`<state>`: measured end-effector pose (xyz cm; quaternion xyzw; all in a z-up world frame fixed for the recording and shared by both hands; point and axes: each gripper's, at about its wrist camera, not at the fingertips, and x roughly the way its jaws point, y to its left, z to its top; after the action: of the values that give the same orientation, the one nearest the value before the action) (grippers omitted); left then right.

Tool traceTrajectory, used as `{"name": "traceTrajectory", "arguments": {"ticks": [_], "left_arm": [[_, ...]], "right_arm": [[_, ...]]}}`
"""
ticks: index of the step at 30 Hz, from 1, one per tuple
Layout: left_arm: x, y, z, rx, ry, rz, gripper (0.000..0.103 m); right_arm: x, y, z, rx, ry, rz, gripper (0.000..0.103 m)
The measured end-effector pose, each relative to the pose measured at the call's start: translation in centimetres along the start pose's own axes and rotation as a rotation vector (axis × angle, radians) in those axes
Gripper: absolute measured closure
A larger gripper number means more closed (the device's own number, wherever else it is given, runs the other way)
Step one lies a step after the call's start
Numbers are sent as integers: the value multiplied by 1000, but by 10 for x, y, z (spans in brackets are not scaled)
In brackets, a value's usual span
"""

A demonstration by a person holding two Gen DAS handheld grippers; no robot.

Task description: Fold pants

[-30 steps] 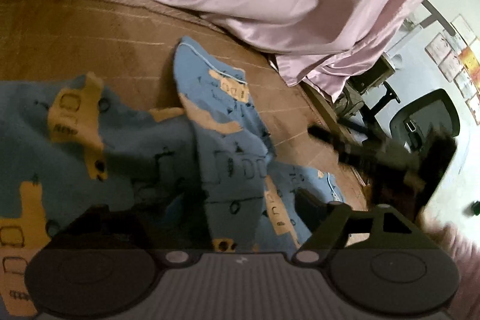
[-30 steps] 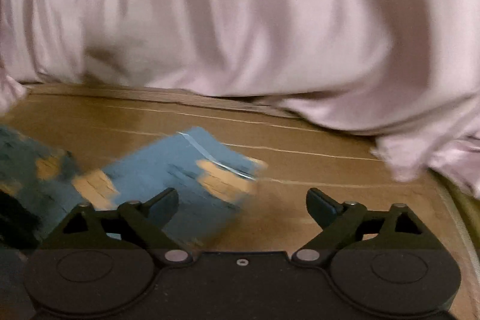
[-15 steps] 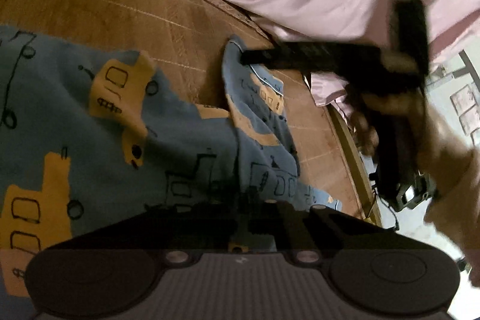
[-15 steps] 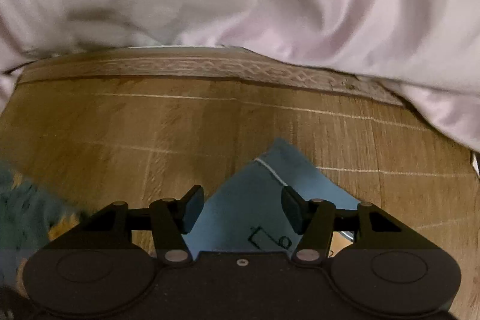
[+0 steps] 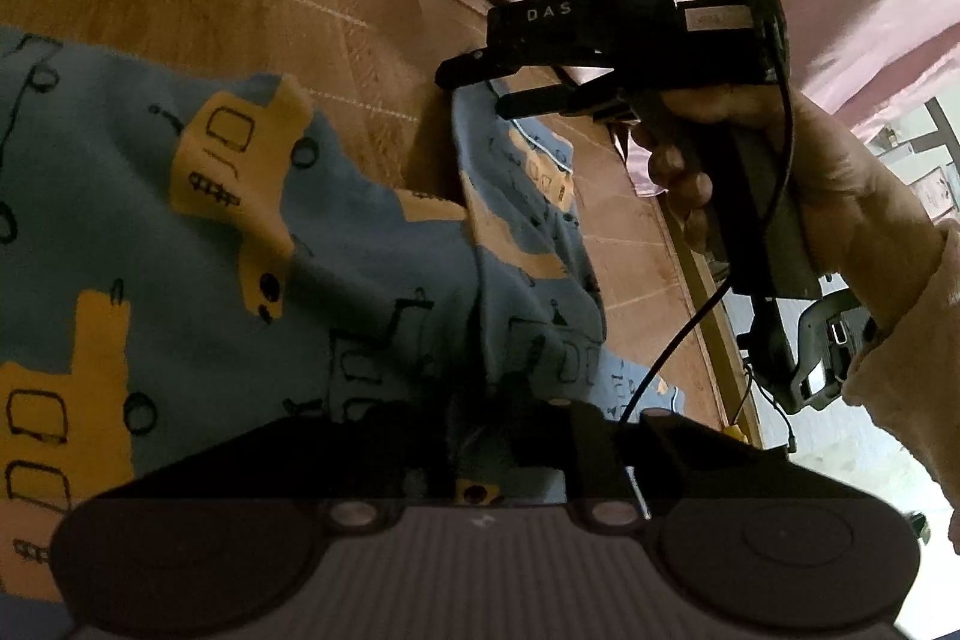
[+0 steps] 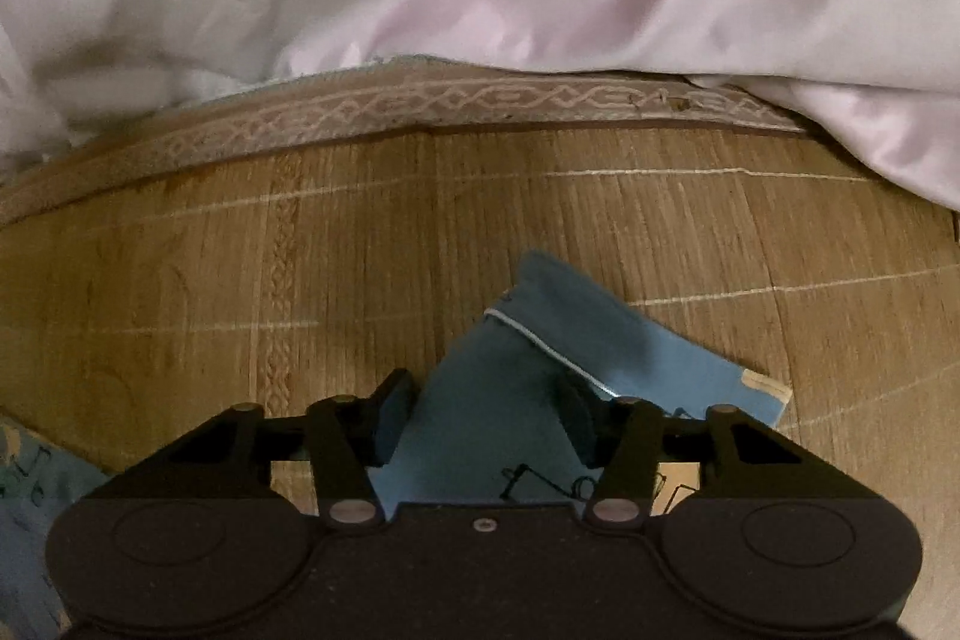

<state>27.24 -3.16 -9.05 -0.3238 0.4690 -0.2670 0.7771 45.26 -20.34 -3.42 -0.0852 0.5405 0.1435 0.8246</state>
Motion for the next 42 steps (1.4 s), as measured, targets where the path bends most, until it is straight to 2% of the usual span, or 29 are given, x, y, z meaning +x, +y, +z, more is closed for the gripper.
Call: {"name": "traceTrajectory", "arguments": {"ticks": [1,2,3,5,8,10,11,13,21,24,26,28,30,33,36,39,42], "left_arm": [[1,0,1,-7,3,-4,80],[2,1,2,-9,8,-7,79],[2,0,3,-7,11,-9,76],[3,-2,4,3,17,-10,74],[3,-5,4,23,16,1,76],[3,-9,4,58,17,23,92],[0,-9,2,75,17,30,93],[-2,-11,1,90,13,36,100],[-13,-37,-4,221,-25,78,103],[-19,-51,-8,283,-35,75,103],[-24,-63,-12,347,-35,60,103],[-26,-74,-16,408,-16,25,103],[-30,-84,-23,475,17,-19,103],[-29,-101,-36,603,76,-42,103],[-24,-108,-48,677,162,-60,103],[-11,-107,-64,731,257,-41,103],[1,-108,-77,773,331,-21,103]], "right_arm": [[-1,0,1,7,-8,7,71],[-3,-1,1,16,-12,8,88],[-3,-2,2,25,-14,3,97],[-4,-7,1,47,-20,12,101],[-8,-15,-4,87,-47,44,102],[-15,-21,-8,106,-76,66,102],[-20,-23,-10,112,-91,77,102],[-33,-31,-14,132,-134,98,102],[-92,-78,-44,238,-301,153,102],[-132,-99,-78,312,-435,162,102],[-161,-110,-116,366,-560,144,102],[-187,-115,-164,413,-670,81,102],[-201,-117,-212,496,-723,18,102],[-205,-122,-278,649,-707,-77,102],[-187,-127,-326,765,-590,-155,102],[-166,-132,-356,893,-512,-146,102],[-156,-129,-370,927,-496,-163,102]]}}
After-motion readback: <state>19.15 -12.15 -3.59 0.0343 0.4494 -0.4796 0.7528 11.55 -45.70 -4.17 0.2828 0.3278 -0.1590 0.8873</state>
